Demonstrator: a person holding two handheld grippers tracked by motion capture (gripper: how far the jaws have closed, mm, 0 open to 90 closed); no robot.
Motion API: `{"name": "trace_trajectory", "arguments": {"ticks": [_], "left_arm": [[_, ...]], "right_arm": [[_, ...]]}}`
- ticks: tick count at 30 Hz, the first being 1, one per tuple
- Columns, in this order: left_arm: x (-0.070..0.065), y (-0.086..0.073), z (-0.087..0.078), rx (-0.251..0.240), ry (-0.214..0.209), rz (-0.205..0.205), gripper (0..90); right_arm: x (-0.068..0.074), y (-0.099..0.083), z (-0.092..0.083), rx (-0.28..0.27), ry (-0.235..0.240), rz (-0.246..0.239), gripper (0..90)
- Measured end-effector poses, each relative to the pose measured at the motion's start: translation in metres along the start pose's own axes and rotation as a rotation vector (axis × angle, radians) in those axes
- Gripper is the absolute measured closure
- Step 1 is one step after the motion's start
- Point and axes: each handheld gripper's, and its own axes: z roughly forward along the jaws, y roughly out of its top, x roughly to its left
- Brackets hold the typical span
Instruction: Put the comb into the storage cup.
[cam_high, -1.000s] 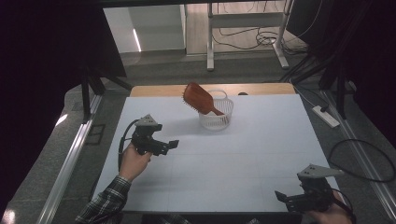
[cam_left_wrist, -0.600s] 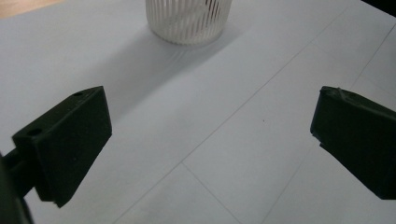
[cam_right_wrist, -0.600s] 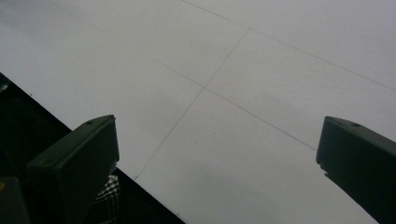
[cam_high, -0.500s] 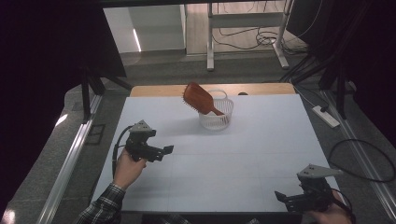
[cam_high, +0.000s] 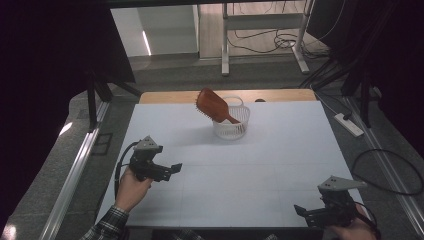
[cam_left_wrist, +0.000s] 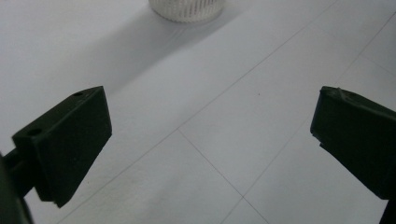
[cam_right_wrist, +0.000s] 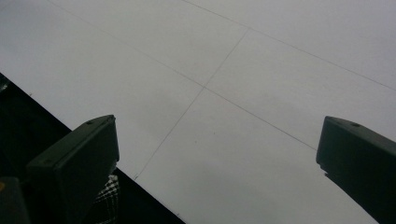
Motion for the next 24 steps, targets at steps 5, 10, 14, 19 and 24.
{"name": "trace_trajectory", "arguments": {"ticks": [5,10,14,19,24], "left_arm": [[-0.002,-0.006,-0.007,-0.005,0.012,-0.009,0.0],[-0.003,-0.013,-0.014,-0.018,0.018,-0.022,0.0],[-0.005,-0.016,-0.017,-0.021,0.020,-0.025,0.0],[-0.008,-0.020,-0.021,-0.018,0.030,-0.022,0.0],[-0.010,-0.025,-0.026,-0.019,0.042,-0.025,0.0]], "right_arm": [[0.000,0.000,0.000,0.001,0.000,-0.001,0.0],[0.000,0.000,0.000,0.003,0.001,-0.002,0.0],[0.000,0.000,0.000,0.005,0.002,-0.003,0.0],[0.000,0.000,0.000,0.006,0.003,-0.003,0.0],[0.000,0.000,0.000,0.006,0.003,-0.004,0.0]]}}
